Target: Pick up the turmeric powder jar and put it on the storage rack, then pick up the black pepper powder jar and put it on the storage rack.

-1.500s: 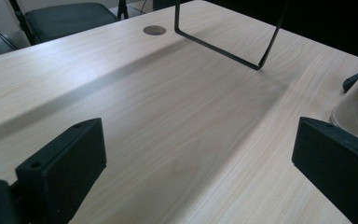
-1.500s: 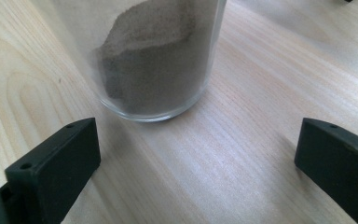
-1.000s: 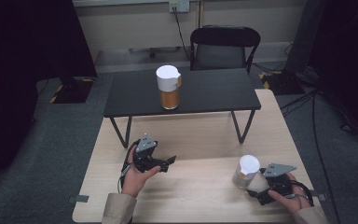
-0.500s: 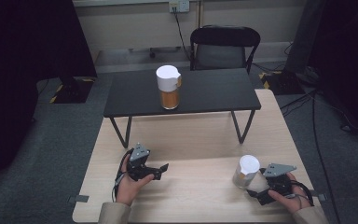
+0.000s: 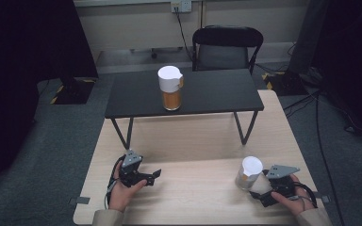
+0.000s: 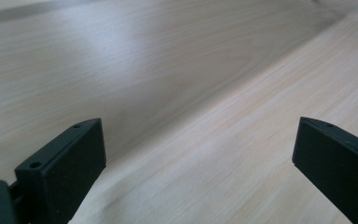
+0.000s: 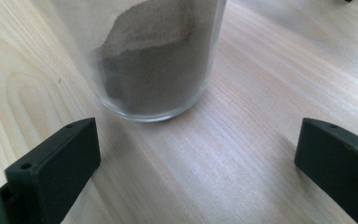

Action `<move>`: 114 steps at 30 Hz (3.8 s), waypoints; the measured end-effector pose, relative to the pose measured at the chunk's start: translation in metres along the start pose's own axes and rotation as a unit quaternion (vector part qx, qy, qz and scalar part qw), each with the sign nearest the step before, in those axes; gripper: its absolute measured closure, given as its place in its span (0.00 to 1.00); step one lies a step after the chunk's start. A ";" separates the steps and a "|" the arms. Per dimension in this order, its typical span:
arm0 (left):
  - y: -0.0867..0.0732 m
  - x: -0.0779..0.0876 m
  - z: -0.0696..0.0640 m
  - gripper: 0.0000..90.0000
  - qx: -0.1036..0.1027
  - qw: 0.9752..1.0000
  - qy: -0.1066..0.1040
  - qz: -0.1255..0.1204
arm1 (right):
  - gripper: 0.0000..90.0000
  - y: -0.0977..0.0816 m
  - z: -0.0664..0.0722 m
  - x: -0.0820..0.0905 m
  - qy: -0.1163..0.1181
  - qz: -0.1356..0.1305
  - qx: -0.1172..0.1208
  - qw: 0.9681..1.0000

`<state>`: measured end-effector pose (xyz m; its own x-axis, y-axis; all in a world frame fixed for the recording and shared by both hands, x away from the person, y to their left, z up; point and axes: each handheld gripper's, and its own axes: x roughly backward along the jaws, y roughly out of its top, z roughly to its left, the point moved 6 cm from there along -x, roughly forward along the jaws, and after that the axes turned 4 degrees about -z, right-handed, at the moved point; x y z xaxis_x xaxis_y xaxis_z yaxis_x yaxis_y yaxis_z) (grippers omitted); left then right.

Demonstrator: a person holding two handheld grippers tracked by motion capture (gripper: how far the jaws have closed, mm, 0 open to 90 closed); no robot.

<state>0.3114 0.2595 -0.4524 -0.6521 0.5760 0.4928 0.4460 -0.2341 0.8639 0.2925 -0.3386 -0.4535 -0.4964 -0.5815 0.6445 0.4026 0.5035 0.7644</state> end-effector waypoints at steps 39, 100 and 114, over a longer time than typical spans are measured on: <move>-0.013 0.010 -0.001 0.00 -0.030 0.995 0.044 0.085 | 0.00 0.000 0.000 0.000 0.000 0.000 0.000 1.000; -0.008 0.003 0.001 0.00 -0.032 0.995 0.042 0.085 | 0.02 0.023 0.015 0.007 0.008 -0.034 -0.012 0.999; -0.008 0.003 0.001 0.00 -0.032 0.995 0.042 0.085 | 0.11 0.037 0.023 0.001 0.005 -0.061 -0.009 0.998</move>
<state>0.3064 0.2636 -0.4584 -0.6200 0.4576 0.6373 0.5163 -0.3737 0.7706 0.2889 -0.3055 -0.4248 -0.5353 -0.6436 0.5471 0.3529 0.4180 0.8371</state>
